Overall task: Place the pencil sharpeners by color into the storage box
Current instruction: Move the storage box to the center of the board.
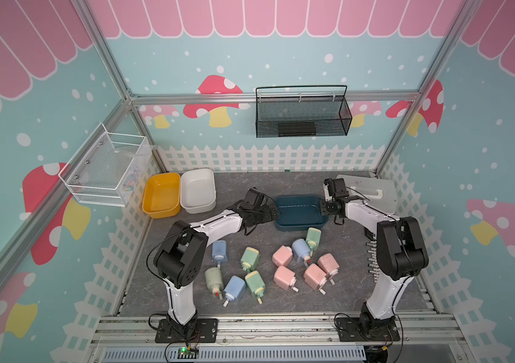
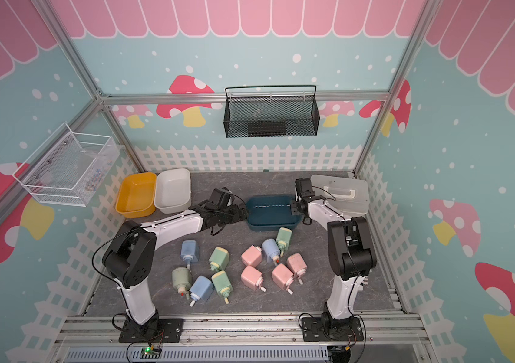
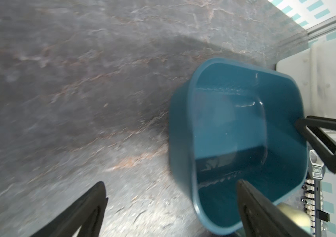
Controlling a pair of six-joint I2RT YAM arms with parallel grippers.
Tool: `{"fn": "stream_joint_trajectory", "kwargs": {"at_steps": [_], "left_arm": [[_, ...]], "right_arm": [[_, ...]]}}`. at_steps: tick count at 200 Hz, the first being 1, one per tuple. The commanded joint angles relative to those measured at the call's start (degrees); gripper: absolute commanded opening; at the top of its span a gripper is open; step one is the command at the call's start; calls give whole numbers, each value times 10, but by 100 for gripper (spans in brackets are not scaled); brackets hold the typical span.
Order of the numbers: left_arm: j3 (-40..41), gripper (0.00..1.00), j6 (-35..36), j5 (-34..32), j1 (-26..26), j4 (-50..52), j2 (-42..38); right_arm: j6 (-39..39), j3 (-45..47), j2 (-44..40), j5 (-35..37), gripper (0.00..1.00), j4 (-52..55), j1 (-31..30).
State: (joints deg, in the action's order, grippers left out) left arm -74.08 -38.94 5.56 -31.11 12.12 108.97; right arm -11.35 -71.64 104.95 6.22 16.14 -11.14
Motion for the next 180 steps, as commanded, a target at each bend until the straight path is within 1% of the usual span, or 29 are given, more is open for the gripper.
{"fn": "stream_joint_trajectory", "kwargs": {"at_steps": [1,11,24,31,33,43,48,64,82,100,108,144,161,180], "left_arm": [[-44,99,21,10,-6,15,26],[-61,99,24,9,-7,19,40],[-84,99,31,7,-6,24,55],[-98,99,35,8,-7,29,66],[-102,99,36,9,-7,30,70],[-124,99,46,14,-7,40,85],[-138,99,53,16,-8,48,93],[-170,99,71,1,-7,75,113],[-199,99,82,-8,-7,92,129],[-221,99,84,-4,-7,97,144],[-230,99,83,-2,-7,98,150],[-248,99,66,24,-8,100,165],[-244,99,66,28,-12,101,165],[-238,99,64,44,-16,101,164]], "right_arm": [[10,13,-52,-35,34,6,2],[7,19,-65,-34,36,6,3],[-3,28,-82,-32,47,6,3],[-9,35,-91,-35,59,3,3],[-10,37,-93,-37,65,1,3],[-20,46,-104,-47,93,-7,3],[-25,51,-109,-55,98,-13,3],[-38,64,-117,-97,99,-35,3],[-35,74,-111,-182,99,-66,2],[-32,55,-82,-261,98,-66,2],[-36,39,-65,-281,98,-60,2],[-63,-29,7,-264,98,5,1],[-67,-31,13,-262,97,14,1],[-64,-29,11,-234,98,37,1]]}}
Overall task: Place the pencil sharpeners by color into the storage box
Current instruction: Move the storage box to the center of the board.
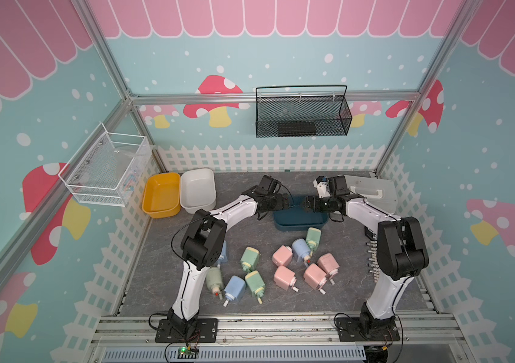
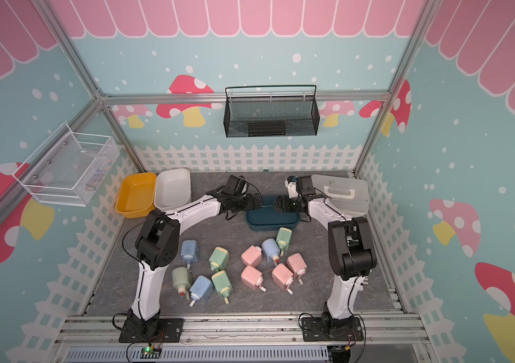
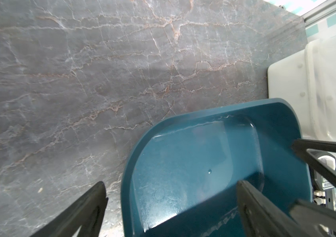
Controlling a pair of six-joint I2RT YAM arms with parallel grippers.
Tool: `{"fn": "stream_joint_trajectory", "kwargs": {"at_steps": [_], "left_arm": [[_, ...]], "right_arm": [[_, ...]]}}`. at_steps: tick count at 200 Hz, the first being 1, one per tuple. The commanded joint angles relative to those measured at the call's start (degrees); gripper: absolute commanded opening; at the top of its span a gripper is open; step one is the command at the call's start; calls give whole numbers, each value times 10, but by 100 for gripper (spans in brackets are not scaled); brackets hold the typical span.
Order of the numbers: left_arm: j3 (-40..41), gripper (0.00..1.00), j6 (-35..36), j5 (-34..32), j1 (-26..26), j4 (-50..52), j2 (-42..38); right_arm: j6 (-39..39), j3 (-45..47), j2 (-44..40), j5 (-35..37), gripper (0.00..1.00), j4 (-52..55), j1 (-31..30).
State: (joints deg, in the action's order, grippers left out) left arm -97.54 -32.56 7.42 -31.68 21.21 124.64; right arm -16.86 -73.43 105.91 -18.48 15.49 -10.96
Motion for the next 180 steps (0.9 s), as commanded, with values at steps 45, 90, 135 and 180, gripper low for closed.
{"fn": "stream_joint_trajectory", "kwargs": {"at_steps": [45,90,135,180], "left_arm": [[12,99,-15,42,-28,9,-3],[16,99,-25,52,-53,8,-2],[16,99,-37,55,-70,7,1],[17,99,-38,51,-84,7,0]], "right_arm": [[-10,-13,-5,100,99,108,0],[-9,-12,-16,158,99,140,0],[-15,-8,-21,195,99,153,1],[-17,-24,-10,197,99,161,2]]}}
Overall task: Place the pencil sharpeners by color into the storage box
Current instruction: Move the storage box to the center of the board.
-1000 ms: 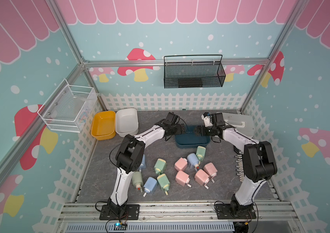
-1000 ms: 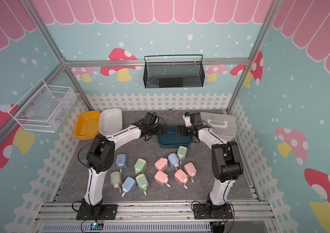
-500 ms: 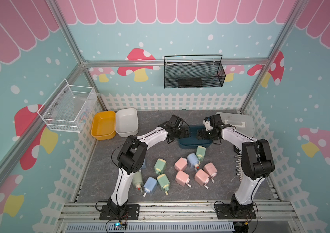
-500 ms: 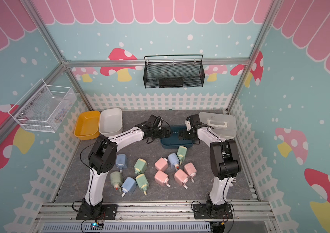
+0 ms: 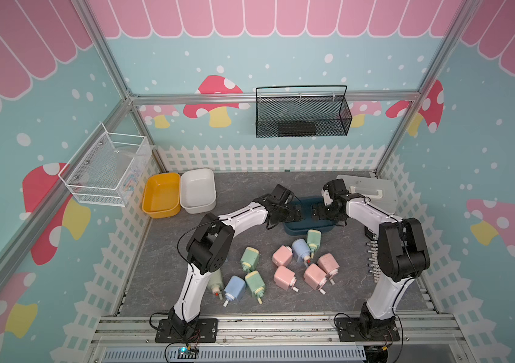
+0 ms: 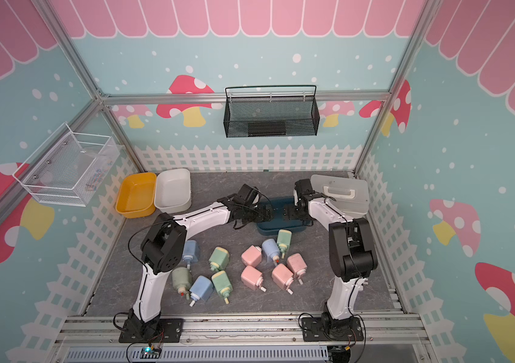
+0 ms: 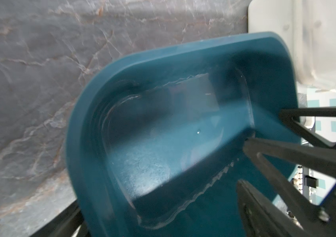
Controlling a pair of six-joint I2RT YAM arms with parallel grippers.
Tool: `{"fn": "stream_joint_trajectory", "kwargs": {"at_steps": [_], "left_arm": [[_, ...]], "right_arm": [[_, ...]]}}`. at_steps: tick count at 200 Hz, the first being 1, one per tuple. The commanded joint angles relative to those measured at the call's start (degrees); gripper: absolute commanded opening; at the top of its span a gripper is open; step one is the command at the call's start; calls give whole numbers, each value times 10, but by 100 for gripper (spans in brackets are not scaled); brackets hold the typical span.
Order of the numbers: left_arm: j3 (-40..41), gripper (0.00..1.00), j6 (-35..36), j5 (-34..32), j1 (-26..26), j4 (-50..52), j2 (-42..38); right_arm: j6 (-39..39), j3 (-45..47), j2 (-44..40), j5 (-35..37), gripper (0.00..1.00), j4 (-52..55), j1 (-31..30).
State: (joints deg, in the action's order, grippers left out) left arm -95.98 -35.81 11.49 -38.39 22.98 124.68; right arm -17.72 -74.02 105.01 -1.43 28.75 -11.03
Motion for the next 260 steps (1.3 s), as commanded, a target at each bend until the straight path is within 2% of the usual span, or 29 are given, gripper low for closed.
{"fn": "stream_joint_trajectory", "kwargs": {"at_steps": [1,31,99,172,201,260], "left_arm": [[1,99,-5,11,-17,-11,-1],[2,99,-3,3,-16,-7,-1],[-4,99,-1,28,-20,-8,6],[-28,99,19,29,-20,13,20],[-48,99,33,6,-20,40,22],[-21,99,42,-24,-6,40,-23]], "right_arm": [[-9,-18,-1,26,99,29,2],[-17,-14,-8,34,99,29,2],[-31,6,-18,67,99,31,2],[-39,10,-31,68,99,26,2],[-38,20,-47,37,98,10,2],[-50,79,-123,-12,99,-80,2]]}}
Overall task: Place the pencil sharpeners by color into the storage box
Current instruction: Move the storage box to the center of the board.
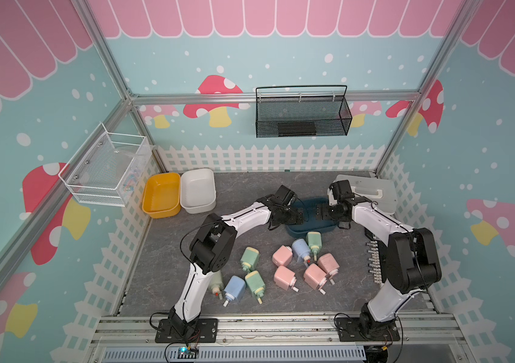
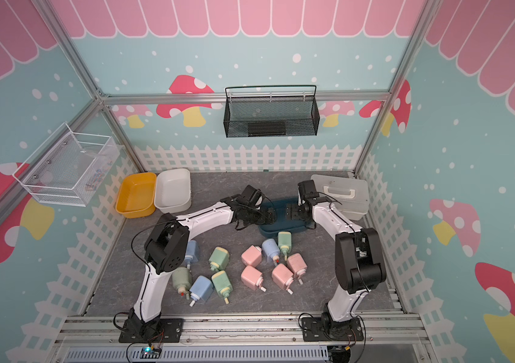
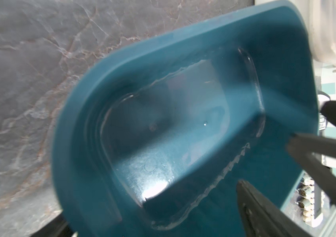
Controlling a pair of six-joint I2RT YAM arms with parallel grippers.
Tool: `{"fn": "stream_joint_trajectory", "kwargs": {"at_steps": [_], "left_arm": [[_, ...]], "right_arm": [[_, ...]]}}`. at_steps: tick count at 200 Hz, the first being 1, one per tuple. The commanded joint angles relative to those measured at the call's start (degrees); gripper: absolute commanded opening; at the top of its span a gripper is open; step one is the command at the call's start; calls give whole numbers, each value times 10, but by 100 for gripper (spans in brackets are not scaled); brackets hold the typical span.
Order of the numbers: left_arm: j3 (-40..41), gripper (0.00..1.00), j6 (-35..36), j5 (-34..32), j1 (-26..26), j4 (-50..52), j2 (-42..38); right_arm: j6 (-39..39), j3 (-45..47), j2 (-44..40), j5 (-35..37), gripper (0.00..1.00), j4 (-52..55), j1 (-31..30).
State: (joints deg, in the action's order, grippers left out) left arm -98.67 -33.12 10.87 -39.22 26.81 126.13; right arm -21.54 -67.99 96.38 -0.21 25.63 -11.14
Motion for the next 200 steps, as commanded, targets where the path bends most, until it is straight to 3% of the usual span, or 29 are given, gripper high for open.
{"fn": "stream_joint_trajectory", "kwargs": {"at_steps": [1,29,58,139,200], "left_arm": [[7,99,15,-18,3,2,-39],[25,99,20,-25,12,2,-57],[36,99,12,-39,15,2,-57],[-8,99,9,-3,18,4,-19],[-67,99,-4,24,18,12,25]], "right_arm": [[-12,21,-38,-24,99,-50,3],[-6,61,-72,1,99,-105,3],[5,60,-65,62,99,-92,7],[32,-31,59,63,94,-9,17],[28,7,35,10,84,-15,16]]}}
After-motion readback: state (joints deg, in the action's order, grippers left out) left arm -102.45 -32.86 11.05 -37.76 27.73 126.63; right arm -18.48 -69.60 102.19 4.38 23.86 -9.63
